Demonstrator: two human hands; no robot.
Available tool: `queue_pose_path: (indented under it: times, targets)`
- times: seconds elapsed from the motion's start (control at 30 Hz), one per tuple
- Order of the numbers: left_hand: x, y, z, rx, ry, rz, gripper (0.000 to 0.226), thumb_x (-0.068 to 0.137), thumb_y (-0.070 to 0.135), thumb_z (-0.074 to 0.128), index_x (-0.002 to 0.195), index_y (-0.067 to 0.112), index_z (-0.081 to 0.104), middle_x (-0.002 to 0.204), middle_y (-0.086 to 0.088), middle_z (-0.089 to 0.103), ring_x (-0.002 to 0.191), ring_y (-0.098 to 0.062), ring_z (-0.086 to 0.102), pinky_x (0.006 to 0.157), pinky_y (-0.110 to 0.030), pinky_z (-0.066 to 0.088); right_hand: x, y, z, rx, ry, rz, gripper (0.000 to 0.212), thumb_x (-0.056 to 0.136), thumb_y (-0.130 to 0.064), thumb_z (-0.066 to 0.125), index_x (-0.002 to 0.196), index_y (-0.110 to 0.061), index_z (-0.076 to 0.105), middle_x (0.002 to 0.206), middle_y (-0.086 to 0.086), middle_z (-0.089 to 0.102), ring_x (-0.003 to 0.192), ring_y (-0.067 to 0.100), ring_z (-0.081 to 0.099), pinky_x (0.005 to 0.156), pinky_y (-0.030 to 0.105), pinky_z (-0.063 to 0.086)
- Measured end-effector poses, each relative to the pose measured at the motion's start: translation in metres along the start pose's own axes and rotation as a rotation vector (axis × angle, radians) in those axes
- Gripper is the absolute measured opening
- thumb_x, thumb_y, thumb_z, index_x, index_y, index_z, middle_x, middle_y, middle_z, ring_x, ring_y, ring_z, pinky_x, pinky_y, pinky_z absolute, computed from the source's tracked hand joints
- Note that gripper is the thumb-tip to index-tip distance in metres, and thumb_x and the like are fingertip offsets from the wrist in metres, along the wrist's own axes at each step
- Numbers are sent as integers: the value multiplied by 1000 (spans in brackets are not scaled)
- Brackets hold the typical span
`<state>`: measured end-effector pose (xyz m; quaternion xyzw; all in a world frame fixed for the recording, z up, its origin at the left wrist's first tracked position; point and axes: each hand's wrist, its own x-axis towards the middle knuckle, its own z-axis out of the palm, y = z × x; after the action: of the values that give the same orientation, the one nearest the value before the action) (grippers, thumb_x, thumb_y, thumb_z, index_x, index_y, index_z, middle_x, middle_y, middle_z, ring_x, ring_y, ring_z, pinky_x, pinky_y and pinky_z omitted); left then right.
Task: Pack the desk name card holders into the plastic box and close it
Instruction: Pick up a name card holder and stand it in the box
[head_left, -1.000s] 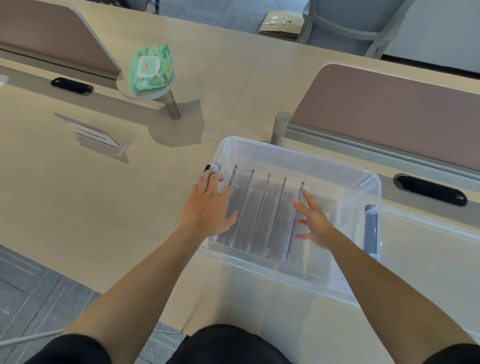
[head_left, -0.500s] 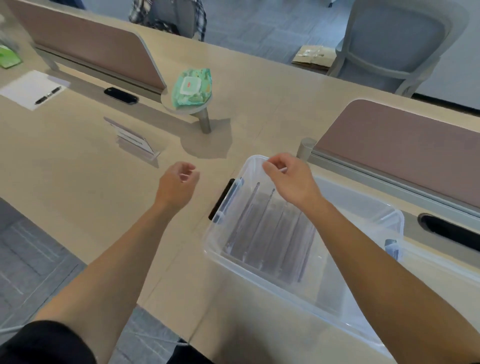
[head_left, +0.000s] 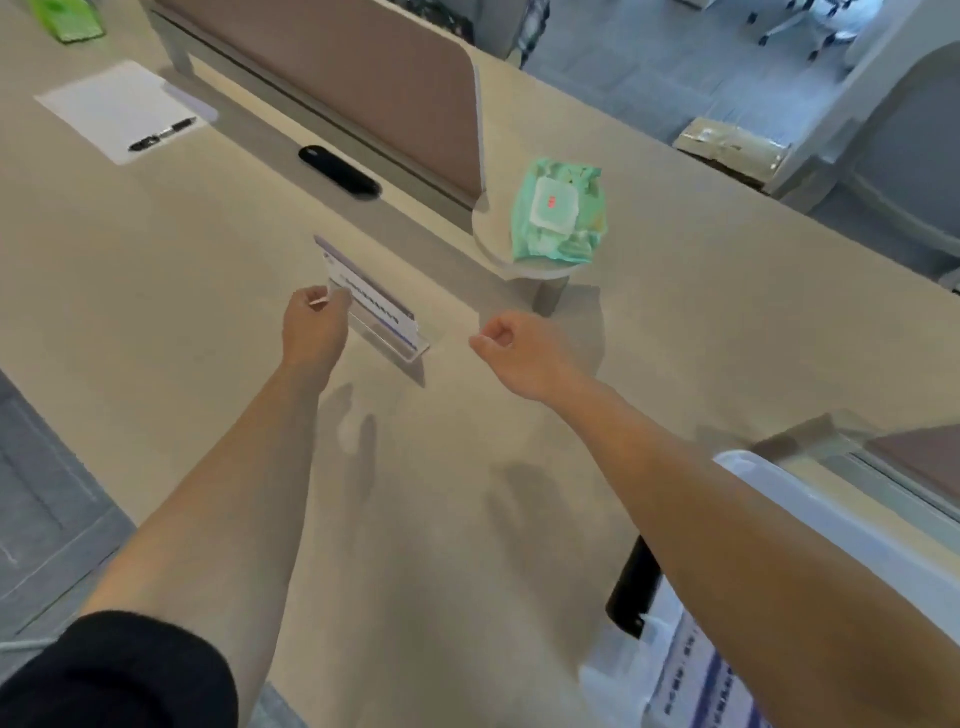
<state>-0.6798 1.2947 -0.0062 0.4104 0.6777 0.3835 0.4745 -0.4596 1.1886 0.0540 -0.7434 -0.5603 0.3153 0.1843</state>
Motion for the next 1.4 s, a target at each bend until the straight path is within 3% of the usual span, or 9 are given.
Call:
queue_pose_path:
  times: [0.13,0.37,0.47,0.53,0.83,1.0,1.07,1.23,1.4]
  targets:
    - [62,-6,6,-77,19,-30,66,88,48,62,143,18,40,140,-4,49,125,-25,51,103,-35,40,61,-16,48,-16,-88,45,45,94,-46,56,129,-19,57,122,-1,63,118,19,56,103,33,41]
    - [117,-15,15,-147,-123,11,107,73,61,74,155,23,17,161,1,21,145,-19,27,116,-41,27,108,-24,93,-99,-162,67,49,92,-44,59,135,-22,52,124,4,63,109,26,62,93,36,51]
    - [120,-14,22,-161,-210,3,104,71,51,80,154,21,23,158,1,29,138,-16,37,113,-35,32,108,-24,105,-130,-75,87,16,94,-32,53,91,-18,60,86,4,62,80,32,59,69,33,49]
    - [110,-16,28,-152,-194,17,89,80,36,78,151,18,28,156,1,32,128,-13,43,104,-28,35,99,-24,105,-142,-41,99,25,95,-24,48,73,-14,49,73,5,54,72,34,53,61,32,42]
    - [-2,19,46,-273,-121,60,76,90,26,68,153,21,25,131,9,39,87,3,54,58,-6,47,10,-19,33,-255,24,-28,19,101,-20,45,109,-9,59,110,13,65,100,33,59,75,32,39]
    - [-96,65,66,-423,-272,30,84,81,44,74,148,44,24,161,0,11,143,-29,25,112,-47,28,-81,-2,-39,-257,204,-159,23,102,-25,47,93,-9,61,89,13,65,87,34,57,69,34,36]
    - [-139,76,78,-445,-368,15,85,74,50,76,143,53,27,160,2,16,137,-32,31,107,-61,33,-123,13,-66,-247,259,-178,24,100,-25,49,83,-11,56,74,7,58,75,33,55,62,33,35]
    - [-259,89,124,-468,-554,98,81,74,45,75,142,48,32,131,11,54,117,-19,58,91,-44,51,-234,59,-120,-230,261,-101,23,99,-32,51,81,-18,50,69,3,58,70,28,58,66,38,51]
    - [-372,83,173,-255,-628,266,85,60,47,78,137,45,42,137,5,43,128,-17,49,101,-50,47,-333,108,-153,36,282,-6,32,92,-50,58,117,-30,60,87,-19,61,75,-3,61,69,21,47]
